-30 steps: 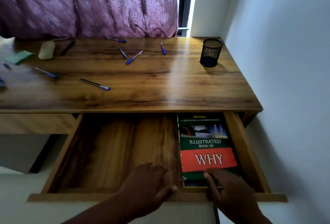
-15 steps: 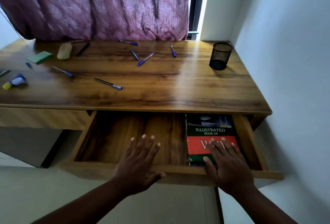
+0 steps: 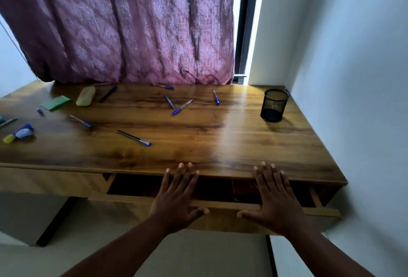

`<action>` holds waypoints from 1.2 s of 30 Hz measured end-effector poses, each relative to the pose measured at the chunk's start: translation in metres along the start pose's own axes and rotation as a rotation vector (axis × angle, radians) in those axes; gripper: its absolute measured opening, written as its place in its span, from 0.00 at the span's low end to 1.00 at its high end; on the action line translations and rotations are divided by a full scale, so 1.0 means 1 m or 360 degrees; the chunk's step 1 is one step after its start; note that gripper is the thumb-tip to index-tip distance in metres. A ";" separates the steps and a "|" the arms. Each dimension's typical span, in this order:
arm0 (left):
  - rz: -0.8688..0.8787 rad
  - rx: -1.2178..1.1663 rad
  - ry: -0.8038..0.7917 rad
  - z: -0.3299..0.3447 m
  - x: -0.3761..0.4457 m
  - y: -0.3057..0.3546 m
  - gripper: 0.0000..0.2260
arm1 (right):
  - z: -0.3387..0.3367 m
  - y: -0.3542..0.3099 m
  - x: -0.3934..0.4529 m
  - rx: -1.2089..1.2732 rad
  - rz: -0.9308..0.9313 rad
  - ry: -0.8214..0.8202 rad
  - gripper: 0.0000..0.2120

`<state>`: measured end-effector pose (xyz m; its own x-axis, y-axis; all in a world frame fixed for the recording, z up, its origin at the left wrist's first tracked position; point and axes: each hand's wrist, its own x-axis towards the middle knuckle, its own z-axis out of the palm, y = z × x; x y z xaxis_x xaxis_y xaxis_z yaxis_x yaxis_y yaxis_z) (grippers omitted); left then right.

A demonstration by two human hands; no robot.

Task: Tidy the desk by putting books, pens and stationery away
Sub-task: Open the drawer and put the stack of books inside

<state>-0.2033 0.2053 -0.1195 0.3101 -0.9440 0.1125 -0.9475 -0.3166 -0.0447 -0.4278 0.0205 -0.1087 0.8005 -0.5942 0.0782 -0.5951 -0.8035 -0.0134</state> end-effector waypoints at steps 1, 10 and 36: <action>-0.0013 0.0000 0.0009 0.000 0.006 -0.001 0.43 | 0.000 0.002 0.007 -0.0012 0.0009 -0.0011 0.57; -0.0006 -0.0035 0.0023 0.007 0.037 -0.014 0.41 | 0.007 0.008 0.037 0.0023 0.0075 -0.0059 0.49; 0.0290 -0.0043 -0.0042 -0.057 0.203 -0.130 0.31 | -0.055 -0.029 0.201 0.0070 0.0103 -0.0057 0.19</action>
<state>-0.0214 0.0601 -0.0340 0.1348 -0.9877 0.0789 -0.9898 -0.1379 -0.0352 -0.2534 -0.0734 -0.0380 0.7631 -0.6450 0.0403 -0.6424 -0.7639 -0.0608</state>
